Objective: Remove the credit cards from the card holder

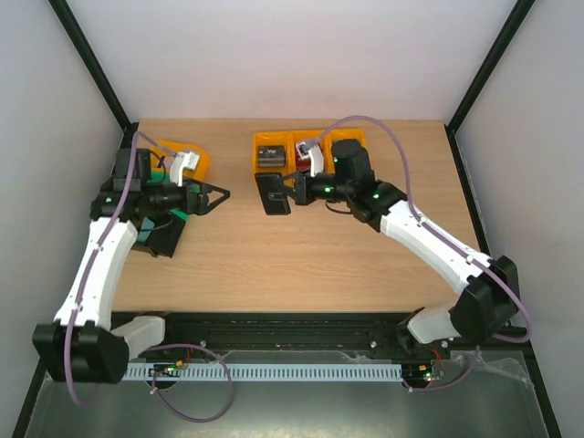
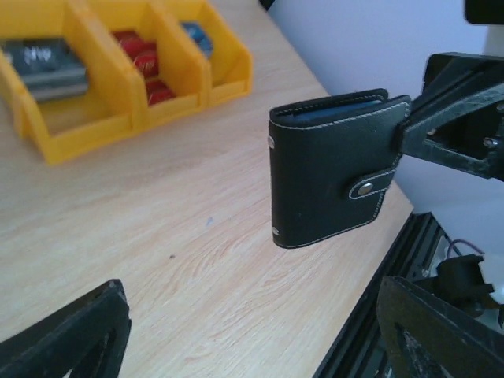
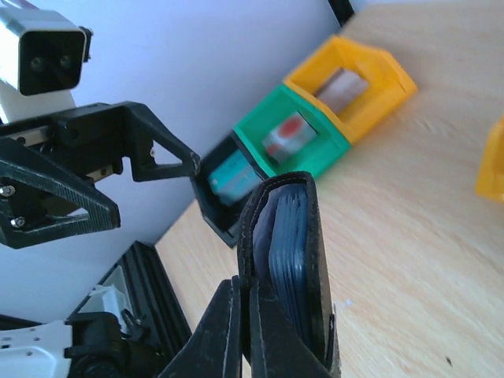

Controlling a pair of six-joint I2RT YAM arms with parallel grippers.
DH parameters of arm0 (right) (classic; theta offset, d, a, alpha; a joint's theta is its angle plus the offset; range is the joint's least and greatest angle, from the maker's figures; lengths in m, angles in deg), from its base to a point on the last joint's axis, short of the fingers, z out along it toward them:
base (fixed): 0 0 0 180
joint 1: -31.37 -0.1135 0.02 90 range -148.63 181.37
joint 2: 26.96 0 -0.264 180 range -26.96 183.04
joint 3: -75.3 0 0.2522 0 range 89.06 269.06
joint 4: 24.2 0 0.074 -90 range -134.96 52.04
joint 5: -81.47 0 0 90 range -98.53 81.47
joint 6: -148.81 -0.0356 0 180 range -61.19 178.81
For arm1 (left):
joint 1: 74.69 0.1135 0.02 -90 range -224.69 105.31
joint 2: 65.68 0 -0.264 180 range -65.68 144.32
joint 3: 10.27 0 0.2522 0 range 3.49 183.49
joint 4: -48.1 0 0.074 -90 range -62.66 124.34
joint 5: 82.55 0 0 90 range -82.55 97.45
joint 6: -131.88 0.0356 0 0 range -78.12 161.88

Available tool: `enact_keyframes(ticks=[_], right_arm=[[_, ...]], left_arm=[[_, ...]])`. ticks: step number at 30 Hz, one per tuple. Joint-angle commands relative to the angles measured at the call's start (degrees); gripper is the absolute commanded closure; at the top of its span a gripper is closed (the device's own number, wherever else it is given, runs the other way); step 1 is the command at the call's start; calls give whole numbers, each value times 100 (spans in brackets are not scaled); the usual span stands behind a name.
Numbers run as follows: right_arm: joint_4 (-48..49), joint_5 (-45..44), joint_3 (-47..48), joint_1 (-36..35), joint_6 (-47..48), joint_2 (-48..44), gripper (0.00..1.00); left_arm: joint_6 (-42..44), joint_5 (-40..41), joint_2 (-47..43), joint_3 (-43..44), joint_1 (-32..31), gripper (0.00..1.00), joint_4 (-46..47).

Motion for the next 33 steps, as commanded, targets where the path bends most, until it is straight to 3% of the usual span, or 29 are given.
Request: enact_keyframes(ticks=[1,7,12,16,19,20,21,23,25,27,29,31,33], right_arm=[[98,536,413,-7,366,-341,98],[1275,1493,414,-32,-134,-646,98],[2018,1828,306,-161,-409,-769,98],[2225,1990,288,-236,-430,-765,98],[2247,2052,279,-234,-427,-774,98],[2242,2070,280,-236,-423,-774,98],[2236,2074,284,-236,-411,-767,98],[2175,2049,300,-236,-369,-761,98],[1958,1953,350,-236,-229,-764,98],[1539,1645,453,-236,31,-765,98],[895,652,624,-235,346,-765,94],[279,-986,754,-236,465,-721,63],[-131,-2416,786,-255,550,-644,59]], left_arm=[[330,-125,-586,234,-15,16,-254],[328,-1169,-868,-179,-199,19,910],[-4,-1119,-997,-407,-891,6,1877],[-650,-900,-1014,-574,-1398,6,2683],[-826,-955,-1032,-598,-1616,20,2918],[-804,-968,-1047,-605,-1669,31,2903],[-782,-985,-1066,-599,-1694,50,2873],[-793,-1001,-1092,-588,-1723,79,2821],[-795,-938,-1112,-518,-1733,97,2699],[-757,-585,-1163,-449,-1736,98,2440],[-969,169,-1243,-490,-1737,98,2290],[-1410,1350,-1339,-612,-1749,98,2244],[-1824,2633,-1410,-703,-1771,98,2170]])
